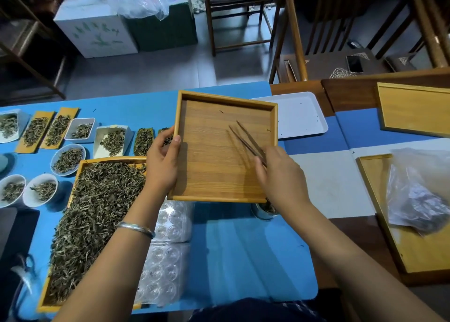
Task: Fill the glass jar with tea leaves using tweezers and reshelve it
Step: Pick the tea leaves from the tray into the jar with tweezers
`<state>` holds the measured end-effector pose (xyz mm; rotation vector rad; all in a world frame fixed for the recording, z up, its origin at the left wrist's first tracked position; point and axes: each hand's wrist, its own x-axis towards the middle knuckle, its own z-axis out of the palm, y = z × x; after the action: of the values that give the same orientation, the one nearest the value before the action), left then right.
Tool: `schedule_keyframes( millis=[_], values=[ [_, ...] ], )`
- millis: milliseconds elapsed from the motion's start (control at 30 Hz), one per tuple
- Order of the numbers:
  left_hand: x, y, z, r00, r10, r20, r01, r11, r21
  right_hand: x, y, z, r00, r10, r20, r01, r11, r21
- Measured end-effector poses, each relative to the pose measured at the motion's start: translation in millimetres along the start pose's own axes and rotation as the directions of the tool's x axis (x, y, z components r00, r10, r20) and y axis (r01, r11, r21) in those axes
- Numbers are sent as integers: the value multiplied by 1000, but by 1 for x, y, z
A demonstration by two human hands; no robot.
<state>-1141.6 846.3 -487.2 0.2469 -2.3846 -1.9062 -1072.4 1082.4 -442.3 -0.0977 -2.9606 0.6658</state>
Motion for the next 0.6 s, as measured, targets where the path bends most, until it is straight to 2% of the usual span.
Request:
schedule_keyframes(
  millis=[100,267,500,600],
  values=[
    [0,3,0,1000,0,7,0,1000,2,25,-18,2,999,-37,-37,38,998,45],
    [1,4,-1,1000,-9,9,9,1000,-15,45,-29,9,998,-51,-40,51,999,5],
    [0,2,-1,1000,-13,0,13,999,-31,-10,-6,9,995,-78,60,84,991,-107],
    [0,2,-1,1000,-12,2,12,1000,-23,-20,-2,4,998,-55,40,58,996,-64]
  ],
)
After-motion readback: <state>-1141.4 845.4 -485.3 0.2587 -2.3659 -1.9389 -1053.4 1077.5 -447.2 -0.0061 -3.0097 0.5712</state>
